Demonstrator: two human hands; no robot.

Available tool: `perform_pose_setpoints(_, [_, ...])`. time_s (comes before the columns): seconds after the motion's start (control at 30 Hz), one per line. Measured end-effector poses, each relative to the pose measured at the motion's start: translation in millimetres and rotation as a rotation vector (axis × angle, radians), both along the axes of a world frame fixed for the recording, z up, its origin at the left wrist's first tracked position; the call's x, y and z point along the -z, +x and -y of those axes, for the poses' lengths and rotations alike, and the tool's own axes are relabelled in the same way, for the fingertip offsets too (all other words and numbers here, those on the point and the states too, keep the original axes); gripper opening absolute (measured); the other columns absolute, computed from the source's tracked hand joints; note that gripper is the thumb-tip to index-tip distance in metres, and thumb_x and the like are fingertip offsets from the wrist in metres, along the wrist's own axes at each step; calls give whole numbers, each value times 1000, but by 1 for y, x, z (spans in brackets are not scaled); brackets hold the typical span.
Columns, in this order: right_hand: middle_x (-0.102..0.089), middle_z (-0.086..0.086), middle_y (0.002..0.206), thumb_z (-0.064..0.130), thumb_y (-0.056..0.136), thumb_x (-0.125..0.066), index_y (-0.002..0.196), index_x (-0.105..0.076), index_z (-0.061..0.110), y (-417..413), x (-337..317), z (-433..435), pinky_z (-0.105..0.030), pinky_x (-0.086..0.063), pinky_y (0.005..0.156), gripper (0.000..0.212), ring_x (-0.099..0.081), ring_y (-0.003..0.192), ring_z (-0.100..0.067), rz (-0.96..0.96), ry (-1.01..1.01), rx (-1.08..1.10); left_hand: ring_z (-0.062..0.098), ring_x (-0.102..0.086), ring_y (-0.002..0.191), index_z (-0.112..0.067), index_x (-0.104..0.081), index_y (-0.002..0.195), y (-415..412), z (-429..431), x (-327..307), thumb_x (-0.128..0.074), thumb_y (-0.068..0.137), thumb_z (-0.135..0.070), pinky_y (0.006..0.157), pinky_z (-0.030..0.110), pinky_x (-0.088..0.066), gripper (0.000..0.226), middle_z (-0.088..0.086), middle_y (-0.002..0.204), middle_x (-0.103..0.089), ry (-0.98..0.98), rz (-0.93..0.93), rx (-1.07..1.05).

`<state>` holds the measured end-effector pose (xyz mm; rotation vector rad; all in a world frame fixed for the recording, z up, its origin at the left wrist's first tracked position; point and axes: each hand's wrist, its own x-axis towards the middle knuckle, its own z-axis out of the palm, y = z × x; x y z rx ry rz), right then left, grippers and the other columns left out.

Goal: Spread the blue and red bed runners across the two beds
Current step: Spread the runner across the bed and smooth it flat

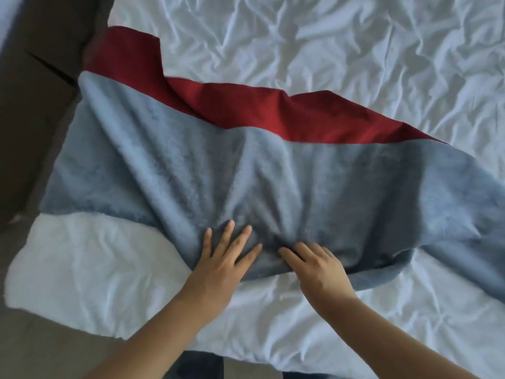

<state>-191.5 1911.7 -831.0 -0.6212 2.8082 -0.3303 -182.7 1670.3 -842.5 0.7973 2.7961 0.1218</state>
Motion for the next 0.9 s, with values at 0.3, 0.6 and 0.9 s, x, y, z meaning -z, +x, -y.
perform_pose_setpoints(0.3, [-63,12,75,25,60,-47,110,-63,31,-26,-18,4,-31,-48,45,54,-59,59,-20,218,-126,18,30,-14,158,-38,-49,147,-19,-10,-16,-57,61,-33,112,79,-4,86,-5,169,-22,335,211,-29])
perform_pose_setpoints(0.6, [-50,4,137,30,93,-48,145,-48,25,-185,-30,43,-39,-55,73,53,-63,97,-30,36,-99,190,31,-54,121,-31,-49,150,-225,20,-10,-58,93,-20,108,66,-40,59,5,140,-52,260,-140,-479])
perform_pose_setpoints(0.9, [-37,-1,153,18,104,-43,161,-8,28,-288,-16,117,-35,-39,64,67,-66,98,-31,156,40,308,27,-59,77,-26,-55,138,-285,72,-13,-58,102,-27,59,36,-42,36,8,130,-45,137,-86,-792])
